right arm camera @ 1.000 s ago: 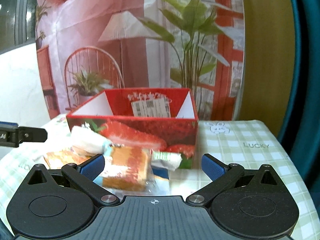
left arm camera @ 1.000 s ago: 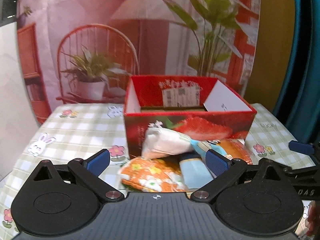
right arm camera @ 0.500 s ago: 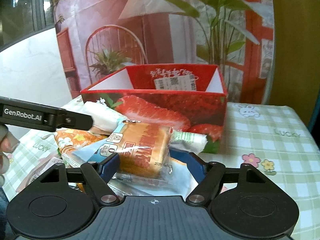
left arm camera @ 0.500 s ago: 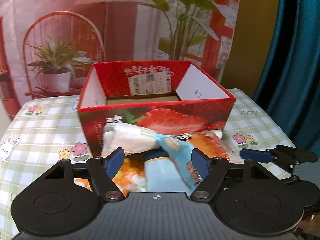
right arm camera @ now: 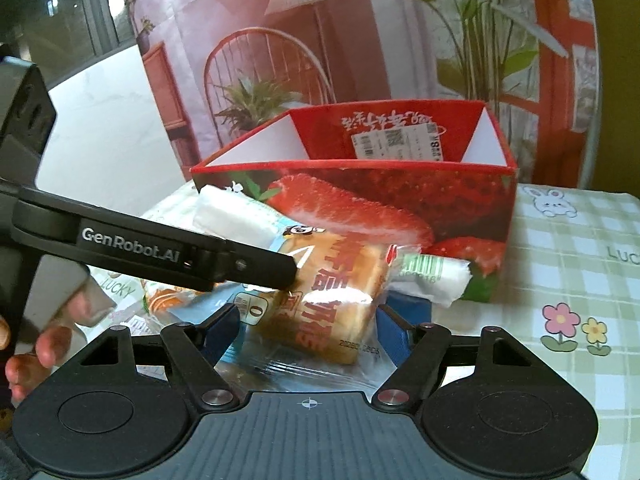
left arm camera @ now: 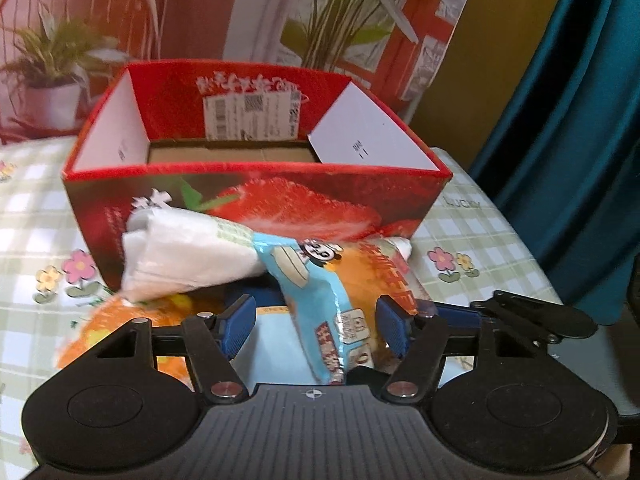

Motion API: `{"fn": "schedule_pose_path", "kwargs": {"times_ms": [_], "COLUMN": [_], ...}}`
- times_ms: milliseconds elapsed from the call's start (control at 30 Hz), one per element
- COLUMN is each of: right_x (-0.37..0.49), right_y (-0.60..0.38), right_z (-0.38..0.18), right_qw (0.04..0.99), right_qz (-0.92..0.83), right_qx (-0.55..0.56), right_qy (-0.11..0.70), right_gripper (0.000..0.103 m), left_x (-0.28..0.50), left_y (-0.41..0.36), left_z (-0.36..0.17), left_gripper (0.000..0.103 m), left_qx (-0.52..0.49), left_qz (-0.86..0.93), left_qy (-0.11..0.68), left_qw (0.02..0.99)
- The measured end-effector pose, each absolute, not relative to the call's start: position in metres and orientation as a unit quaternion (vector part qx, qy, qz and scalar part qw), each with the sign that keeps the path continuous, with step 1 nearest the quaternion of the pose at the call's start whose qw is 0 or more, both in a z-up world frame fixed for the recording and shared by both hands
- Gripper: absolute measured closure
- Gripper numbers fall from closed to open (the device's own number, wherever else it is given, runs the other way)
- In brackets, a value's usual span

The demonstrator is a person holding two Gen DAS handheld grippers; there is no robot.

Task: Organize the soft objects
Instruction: 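Lower the left tool onto the blue-wrapped bread bun and close on it, then lift the bread bun with the left tool and carry it into the red box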

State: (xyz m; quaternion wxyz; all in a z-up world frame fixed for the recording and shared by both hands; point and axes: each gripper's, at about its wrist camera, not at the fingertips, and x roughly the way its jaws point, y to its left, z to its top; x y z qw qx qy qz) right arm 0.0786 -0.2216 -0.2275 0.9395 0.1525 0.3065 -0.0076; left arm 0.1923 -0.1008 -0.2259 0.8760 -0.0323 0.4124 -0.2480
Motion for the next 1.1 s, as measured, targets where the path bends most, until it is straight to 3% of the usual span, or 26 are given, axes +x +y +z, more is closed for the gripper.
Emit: {"fn": "schedule_pose_path", "kwargs": {"times_ms": [100,233,467,800,1100], "right_x": [0.083,0.088,0.092,0.081,0.079], "right_y": [-0.222,-0.223,-0.226,-0.224,-0.222], "right_z": [-0.228,-0.229,-0.225,-0.205,-0.185], "right_qw": [0.937,0.934,0.930,0.937,0.945], "right_qz": [-0.008,-0.009,-0.005,0.000,-0.001], "right_qx": [0.158,0.160,0.165,0.152,0.126], "right_qy": [0.311,0.318,0.328,0.315,0.303], "right_gripper": [0.031,0.030,0.033,0.049,0.050], "left_x": [0.197,0.199,0.201,0.192,0.190], "left_y": [-0.103,-0.107,-0.110,-0.099,-0.094], "left_z": [-0.229,-0.231,-0.227,-0.207,-0.190], "left_gripper": [0.037,0.049,0.049,0.049,0.049], "left_qx": [-0.040,-0.048,-0.040,-0.044,-0.058], "left_qz": [-0.260,-0.285,-0.297,-0.311,-0.321], "left_qy": [0.419,0.425,0.426,0.396,0.375], "left_qw": [0.869,0.858,0.854,0.863,0.868]}}
